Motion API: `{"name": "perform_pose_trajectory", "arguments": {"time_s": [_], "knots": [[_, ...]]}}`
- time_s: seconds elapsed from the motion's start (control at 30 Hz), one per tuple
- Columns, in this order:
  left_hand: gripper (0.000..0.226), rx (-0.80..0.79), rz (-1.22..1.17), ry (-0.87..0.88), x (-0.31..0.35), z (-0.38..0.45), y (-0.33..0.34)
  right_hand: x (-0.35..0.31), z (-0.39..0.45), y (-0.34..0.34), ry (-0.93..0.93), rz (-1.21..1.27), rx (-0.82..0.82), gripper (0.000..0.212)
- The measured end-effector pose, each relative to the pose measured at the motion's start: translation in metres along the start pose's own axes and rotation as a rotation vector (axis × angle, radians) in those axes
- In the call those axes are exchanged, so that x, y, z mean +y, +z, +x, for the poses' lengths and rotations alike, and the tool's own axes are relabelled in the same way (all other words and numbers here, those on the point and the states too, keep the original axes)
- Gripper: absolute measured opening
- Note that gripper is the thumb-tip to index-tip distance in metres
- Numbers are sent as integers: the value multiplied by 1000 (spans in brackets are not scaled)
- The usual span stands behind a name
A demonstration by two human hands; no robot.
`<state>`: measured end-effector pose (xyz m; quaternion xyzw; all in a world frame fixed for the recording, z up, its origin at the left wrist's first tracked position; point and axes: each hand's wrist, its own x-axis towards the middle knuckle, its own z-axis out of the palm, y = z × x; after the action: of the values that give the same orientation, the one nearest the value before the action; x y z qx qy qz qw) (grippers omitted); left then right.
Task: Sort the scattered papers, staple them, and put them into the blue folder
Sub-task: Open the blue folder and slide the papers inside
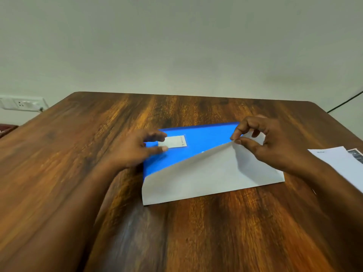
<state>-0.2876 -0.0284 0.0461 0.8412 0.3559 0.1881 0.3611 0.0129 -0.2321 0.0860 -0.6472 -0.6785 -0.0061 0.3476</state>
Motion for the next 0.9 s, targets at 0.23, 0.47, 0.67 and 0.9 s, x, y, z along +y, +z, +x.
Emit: {"name": "perform_pose_trajectory", "arguments": {"time_s": [0.23, 0.47, 0.67, 0.9], "knots": [[104, -148, 488, 138, 9, -17, 41, -2, -25, -19, -154, -71, 99, 8], [134, -165, 674, 3, 27, -32, 55, 13, -45, -36, -167, -33, 98, 8], [135, -101, 759, -100, 38, -44, 63, 26, -69, -43, -76, -50, 60, 23], [119, -8, 808, -220, 48, -59, 83, 56, -94, -34, 101, -67, 88, 18]]}}
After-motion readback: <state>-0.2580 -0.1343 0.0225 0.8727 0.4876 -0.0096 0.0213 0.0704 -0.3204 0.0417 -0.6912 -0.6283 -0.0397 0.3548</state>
